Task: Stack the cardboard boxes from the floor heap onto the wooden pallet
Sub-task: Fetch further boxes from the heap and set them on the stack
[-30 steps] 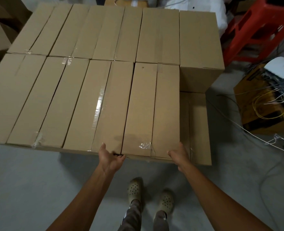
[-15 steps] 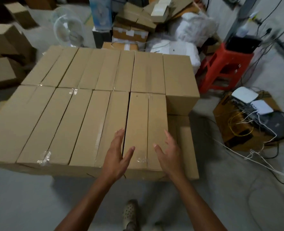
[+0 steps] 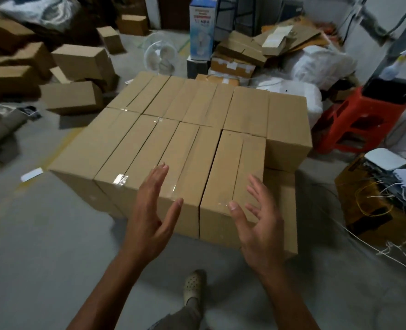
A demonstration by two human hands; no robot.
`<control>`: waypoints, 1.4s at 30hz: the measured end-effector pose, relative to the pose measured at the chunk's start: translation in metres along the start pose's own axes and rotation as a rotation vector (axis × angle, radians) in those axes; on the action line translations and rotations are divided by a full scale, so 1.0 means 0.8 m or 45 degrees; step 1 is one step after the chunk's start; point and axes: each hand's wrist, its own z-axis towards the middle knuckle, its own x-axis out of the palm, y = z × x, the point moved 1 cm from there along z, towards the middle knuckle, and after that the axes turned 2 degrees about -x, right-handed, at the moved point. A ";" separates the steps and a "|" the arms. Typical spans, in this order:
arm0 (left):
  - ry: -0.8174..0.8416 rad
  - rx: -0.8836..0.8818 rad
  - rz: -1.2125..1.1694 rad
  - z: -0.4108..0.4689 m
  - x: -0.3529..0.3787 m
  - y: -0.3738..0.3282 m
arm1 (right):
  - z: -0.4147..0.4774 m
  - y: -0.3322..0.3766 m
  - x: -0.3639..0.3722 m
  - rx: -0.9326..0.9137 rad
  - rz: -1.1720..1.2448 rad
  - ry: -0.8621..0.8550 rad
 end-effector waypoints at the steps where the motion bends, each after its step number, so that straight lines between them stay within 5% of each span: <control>1: -0.010 -0.039 0.027 -0.019 -0.014 0.003 | -0.011 0.004 0.006 -0.006 0.018 0.027; 18: -0.278 -0.464 0.464 -0.159 -0.280 0.165 | -0.069 0.107 0.310 -0.220 0.129 0.750; 31: -0.528 -0.772 0.454 -0.095 -0.529 0.453 | -0.041 0.207 0.721 -0.172 0.144 0.957; 42: -0.561 -0.895 0.460 0.036 -0.663 0.698 | 0.091 0.218 1.039 -0.147 0.069 1.028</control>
